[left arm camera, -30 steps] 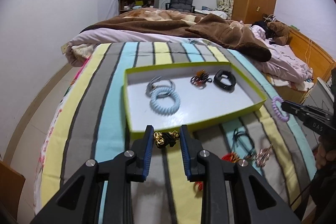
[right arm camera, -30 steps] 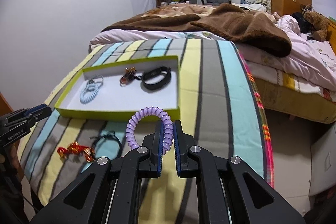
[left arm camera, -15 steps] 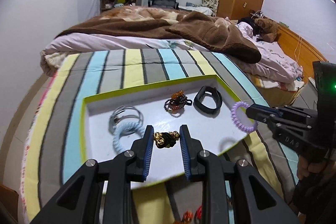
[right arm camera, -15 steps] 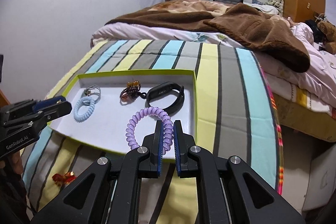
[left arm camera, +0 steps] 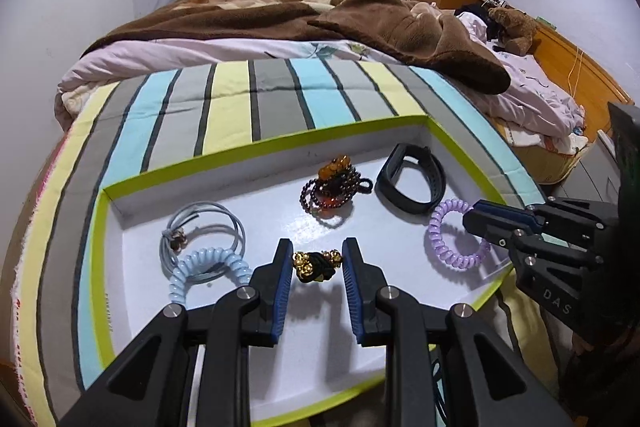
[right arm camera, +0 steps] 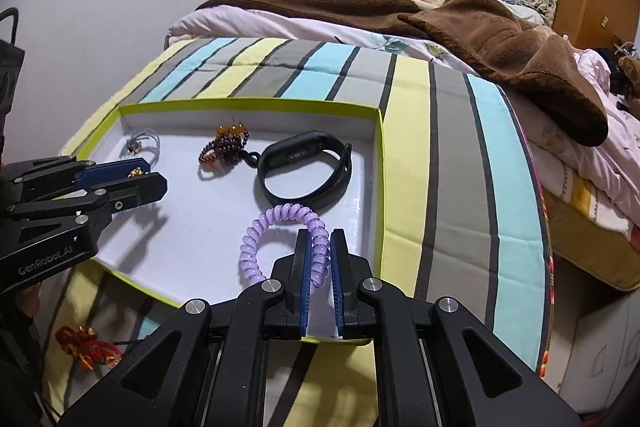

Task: Organize jewelry
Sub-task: 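Carry the clip and lavender coil into the box and open both tools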

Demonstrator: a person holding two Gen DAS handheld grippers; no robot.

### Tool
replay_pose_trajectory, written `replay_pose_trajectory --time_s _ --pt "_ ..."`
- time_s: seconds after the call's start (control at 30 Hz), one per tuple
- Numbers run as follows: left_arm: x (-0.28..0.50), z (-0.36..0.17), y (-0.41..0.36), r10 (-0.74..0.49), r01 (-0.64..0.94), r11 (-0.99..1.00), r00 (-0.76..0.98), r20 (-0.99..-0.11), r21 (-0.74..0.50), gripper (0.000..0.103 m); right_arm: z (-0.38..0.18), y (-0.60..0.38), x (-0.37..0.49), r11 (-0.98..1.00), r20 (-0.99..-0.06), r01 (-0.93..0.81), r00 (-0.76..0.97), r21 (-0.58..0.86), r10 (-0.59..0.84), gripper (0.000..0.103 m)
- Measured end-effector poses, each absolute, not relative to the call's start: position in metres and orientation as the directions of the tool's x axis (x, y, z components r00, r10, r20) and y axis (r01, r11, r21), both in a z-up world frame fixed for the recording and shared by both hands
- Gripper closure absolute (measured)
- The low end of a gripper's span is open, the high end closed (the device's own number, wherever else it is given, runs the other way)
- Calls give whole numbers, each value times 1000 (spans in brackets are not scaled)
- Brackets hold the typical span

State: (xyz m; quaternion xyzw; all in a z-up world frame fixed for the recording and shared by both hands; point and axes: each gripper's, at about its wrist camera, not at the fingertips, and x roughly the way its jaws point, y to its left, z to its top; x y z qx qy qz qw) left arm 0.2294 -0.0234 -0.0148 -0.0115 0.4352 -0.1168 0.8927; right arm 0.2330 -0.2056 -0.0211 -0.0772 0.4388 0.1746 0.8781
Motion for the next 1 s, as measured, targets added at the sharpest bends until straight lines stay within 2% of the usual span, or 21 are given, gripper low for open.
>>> replay_pose_trajectory --time_s 0.53,0.83,0.93,1.0 --pt "234 -27 -28 -222 197 972 572 -790 -130 76 -26 -200 235 918 -806 -397 544 -3 233 93" --pt "234 -23 -26 -225 187 972 574 -788 -141 70 -25 -201 236 922 -803 -388 546 10 239 93" --pt "231 -20 -25 -229 188 972 582 -780 -145 66 -23 -202 236 922 -796 -386 549 27 253 85" --pt "228 -16 -25 -237 187 970 586 -775 -155 64 -20 -204 234 922 -789 -385 555 38 264 83"
